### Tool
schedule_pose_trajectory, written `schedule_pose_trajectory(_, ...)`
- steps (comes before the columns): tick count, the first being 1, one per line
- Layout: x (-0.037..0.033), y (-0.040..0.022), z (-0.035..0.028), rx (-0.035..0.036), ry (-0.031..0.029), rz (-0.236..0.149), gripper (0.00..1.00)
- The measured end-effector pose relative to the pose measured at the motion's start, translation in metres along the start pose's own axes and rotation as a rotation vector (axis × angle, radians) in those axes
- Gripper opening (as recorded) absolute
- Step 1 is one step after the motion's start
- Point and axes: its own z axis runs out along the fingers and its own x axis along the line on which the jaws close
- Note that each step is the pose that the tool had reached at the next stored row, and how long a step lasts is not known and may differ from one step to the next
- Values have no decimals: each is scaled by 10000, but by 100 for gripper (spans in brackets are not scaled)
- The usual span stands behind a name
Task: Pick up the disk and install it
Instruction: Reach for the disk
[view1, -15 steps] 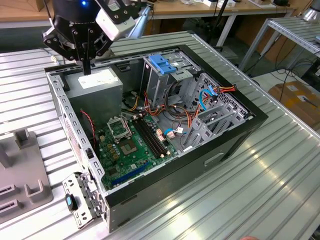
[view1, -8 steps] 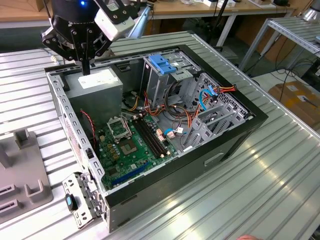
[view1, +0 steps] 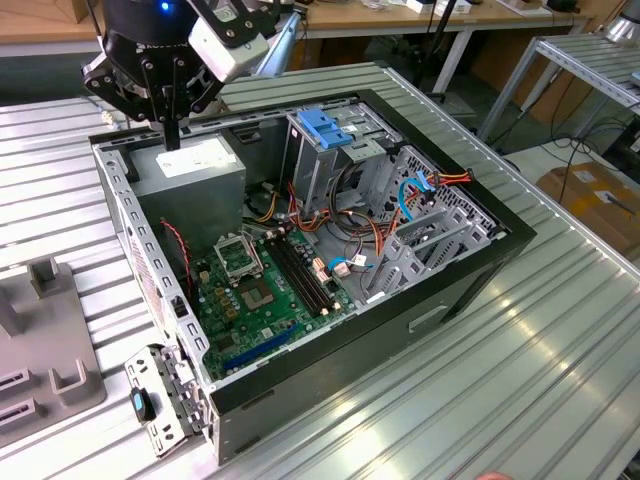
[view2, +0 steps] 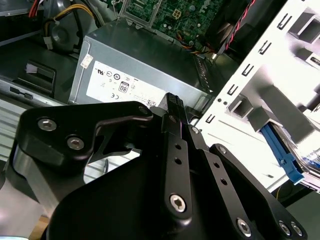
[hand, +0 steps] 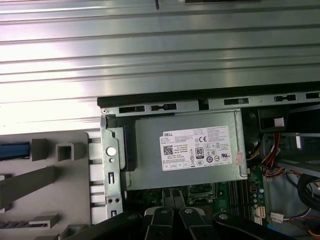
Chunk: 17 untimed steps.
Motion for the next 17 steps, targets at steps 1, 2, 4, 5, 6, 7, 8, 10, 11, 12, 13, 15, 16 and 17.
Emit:
schedule_pose_trajectory(1,0,0,0,0,0,0,11)
schedule_pose_trajectory(2,8,-1,0,-1,-1,2,11)
schedule_pose_trajectory(4,24,-2,-1,0,0,0,11)
schedule_pose_trajectory(5,27,-2,-1,0,0,0,11)
schedule_pose_trajectory(6,33,-3,-1,0,-1,0,11)
schedule_pose_trajectory(7,38,-3,-1,0,0,0,11)
schedule_pose_trajectory(8,45,-3,-1,0,0,-1,11)
schedule_pose_trajectory(10,60,-4,-1,-1,-1,-1,11)
schedule_pose_trajectory(11,71,-6,-2,0,0,0,11)
schedule_pose_trajectory(12,82,-6,-2,-1,0,0,11)
schedule_pose_trajectory(13,88,-7,-3,0,0,0,11)
schedule_pose_trajectory(15,113,-9,-3,0,1,0,11)
schedule_pose_trajectory(16,124,-9,-3,-1,-1,0,11)
schedule_pose_trajectory(17,130,-10,-3,0,0,0,11)
